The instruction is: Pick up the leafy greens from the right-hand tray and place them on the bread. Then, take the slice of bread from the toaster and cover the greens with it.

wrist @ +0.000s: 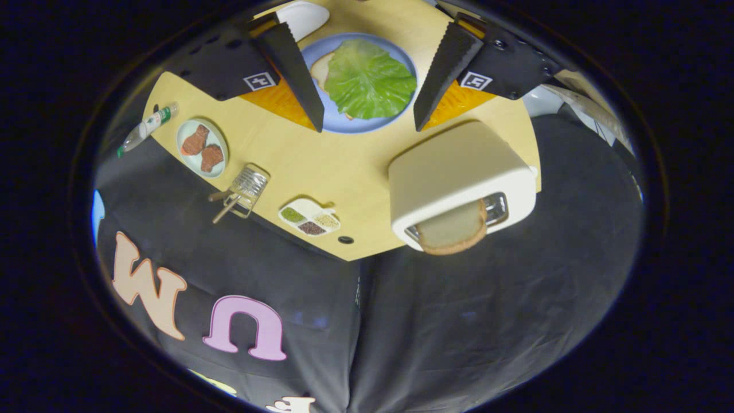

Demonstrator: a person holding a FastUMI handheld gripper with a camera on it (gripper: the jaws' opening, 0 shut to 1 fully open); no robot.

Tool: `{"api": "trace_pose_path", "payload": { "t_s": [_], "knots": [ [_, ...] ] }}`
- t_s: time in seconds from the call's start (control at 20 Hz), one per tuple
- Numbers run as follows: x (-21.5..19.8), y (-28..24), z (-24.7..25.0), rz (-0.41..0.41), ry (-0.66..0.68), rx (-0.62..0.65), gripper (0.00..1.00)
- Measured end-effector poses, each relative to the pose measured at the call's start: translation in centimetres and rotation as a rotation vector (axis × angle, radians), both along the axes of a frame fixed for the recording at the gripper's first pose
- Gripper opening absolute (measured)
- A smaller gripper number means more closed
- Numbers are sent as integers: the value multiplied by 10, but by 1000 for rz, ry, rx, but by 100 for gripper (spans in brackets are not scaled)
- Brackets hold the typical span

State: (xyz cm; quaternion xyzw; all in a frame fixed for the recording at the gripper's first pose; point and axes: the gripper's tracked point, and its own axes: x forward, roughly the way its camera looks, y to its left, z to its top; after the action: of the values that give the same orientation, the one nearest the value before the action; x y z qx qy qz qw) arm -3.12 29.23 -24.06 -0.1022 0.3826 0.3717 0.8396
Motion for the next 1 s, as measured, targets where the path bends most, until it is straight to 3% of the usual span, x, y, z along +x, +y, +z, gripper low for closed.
{"api": "trace_pose_path", "payload": {
  "t_s": [0.5,1.0],
  "knots": [
    [4,61,55,8,20,59,100],
    [19,114,72,-53,106,121,100]
  ]
}}
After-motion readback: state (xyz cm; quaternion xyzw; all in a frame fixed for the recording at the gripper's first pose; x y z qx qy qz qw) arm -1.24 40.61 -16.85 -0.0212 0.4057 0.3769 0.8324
